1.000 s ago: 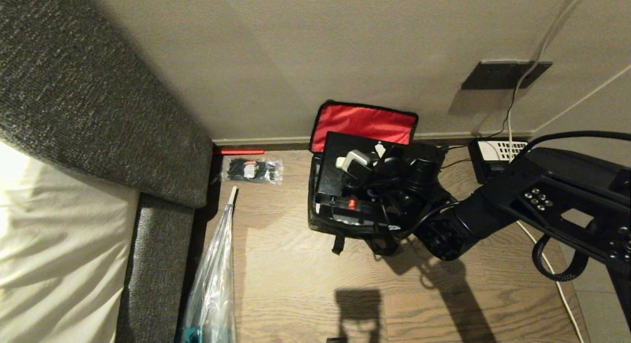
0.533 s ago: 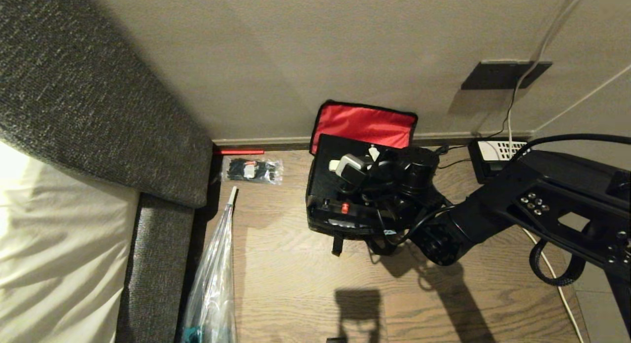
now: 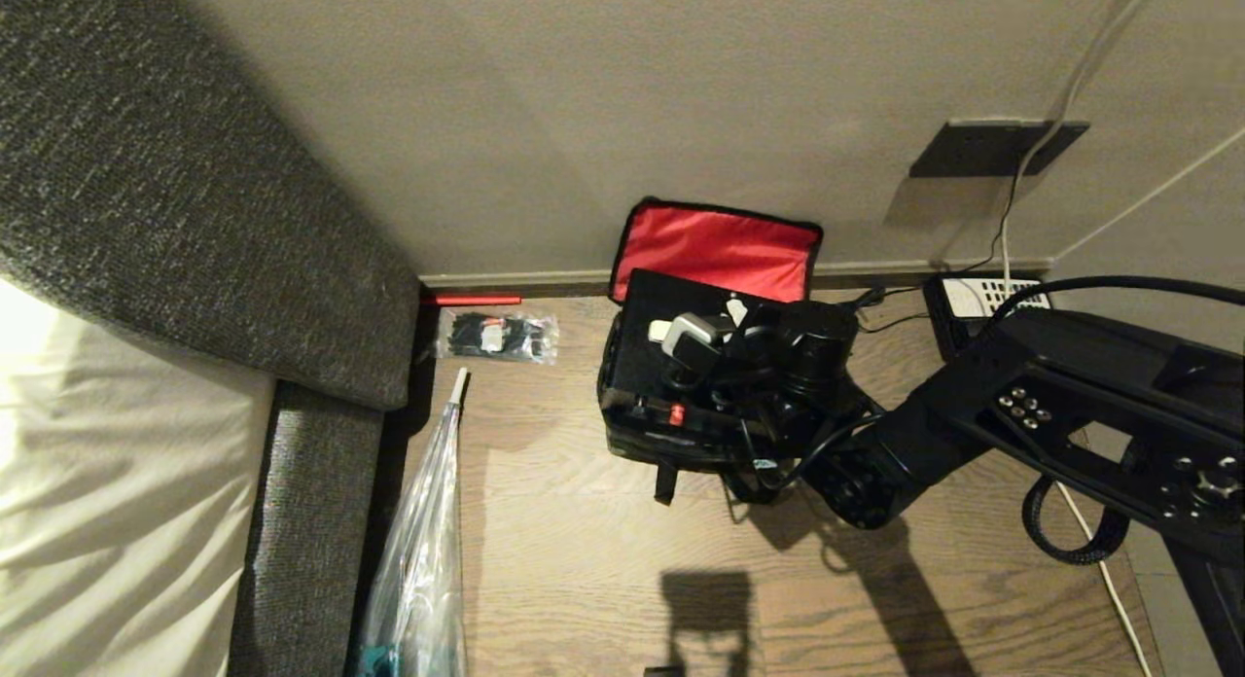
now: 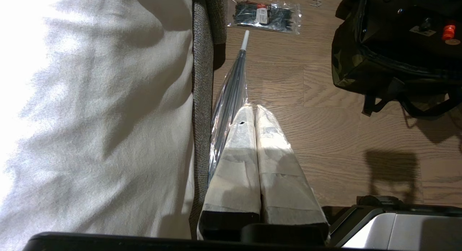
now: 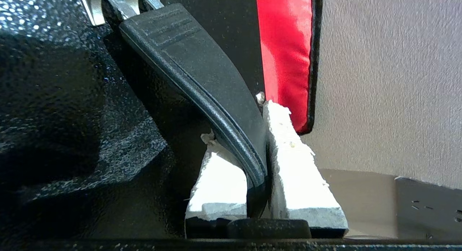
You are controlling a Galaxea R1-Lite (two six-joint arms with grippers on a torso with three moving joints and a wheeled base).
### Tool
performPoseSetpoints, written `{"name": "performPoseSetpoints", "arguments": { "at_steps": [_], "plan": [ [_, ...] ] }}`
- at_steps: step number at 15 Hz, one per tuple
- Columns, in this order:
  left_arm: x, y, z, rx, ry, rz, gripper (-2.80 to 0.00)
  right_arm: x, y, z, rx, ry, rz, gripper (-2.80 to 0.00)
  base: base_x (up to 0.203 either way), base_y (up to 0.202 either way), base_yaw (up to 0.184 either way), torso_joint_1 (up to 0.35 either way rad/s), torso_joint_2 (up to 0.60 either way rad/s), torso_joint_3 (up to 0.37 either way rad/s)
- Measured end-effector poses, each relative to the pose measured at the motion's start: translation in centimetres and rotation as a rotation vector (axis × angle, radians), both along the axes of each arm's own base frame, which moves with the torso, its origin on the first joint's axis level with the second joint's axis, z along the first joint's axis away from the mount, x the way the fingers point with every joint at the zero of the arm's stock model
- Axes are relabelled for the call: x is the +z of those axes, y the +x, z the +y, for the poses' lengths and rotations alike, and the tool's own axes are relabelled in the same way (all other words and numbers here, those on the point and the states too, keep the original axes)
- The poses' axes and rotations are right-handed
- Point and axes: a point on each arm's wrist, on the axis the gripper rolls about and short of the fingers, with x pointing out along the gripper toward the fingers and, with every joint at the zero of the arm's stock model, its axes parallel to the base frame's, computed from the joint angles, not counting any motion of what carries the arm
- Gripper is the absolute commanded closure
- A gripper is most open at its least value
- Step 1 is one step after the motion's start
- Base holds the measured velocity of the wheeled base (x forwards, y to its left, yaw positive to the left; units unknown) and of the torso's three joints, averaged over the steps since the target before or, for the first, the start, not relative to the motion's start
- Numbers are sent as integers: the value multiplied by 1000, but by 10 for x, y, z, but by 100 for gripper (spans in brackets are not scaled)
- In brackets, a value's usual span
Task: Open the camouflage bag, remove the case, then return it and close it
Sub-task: Place the black box back
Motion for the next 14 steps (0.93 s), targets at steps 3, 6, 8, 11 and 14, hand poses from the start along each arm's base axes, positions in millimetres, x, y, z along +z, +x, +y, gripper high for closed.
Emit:
{"name": "performPoseSetpoints", "arguments": {
  "at_steps": [3, 6, 8, 11, 14],
  "plan": [
    [0, 0, 0, -1, 0, 0, 0, -2, 9, -9, -26, 4, -10, 0, 0, 0, 0, 0, 0, 0],
    [0, 0, 0, -1, 0, 0, 0, -2, 16, -15, -51, 4, -12, 0, 0, 0, 0, 0, 0, 0],
    [0, 0, 0, -1, 0, 0, 0, 0, 16, -16, -53, -2, -1, 0, 0, 0, 0, 0, 0, 0],
    [0, 0, 0, -1, 0, 1, 0, 3, 14, -18, -53, -5, 7, 0, 0, 0, 0, 0, 0, 0],
    [0, 0, 0, 0, 0, 2, 0, 0, 14, -18, -56, -4, 6, 0, 0, 0, 0, 0, 0, 0]
  ]
}}
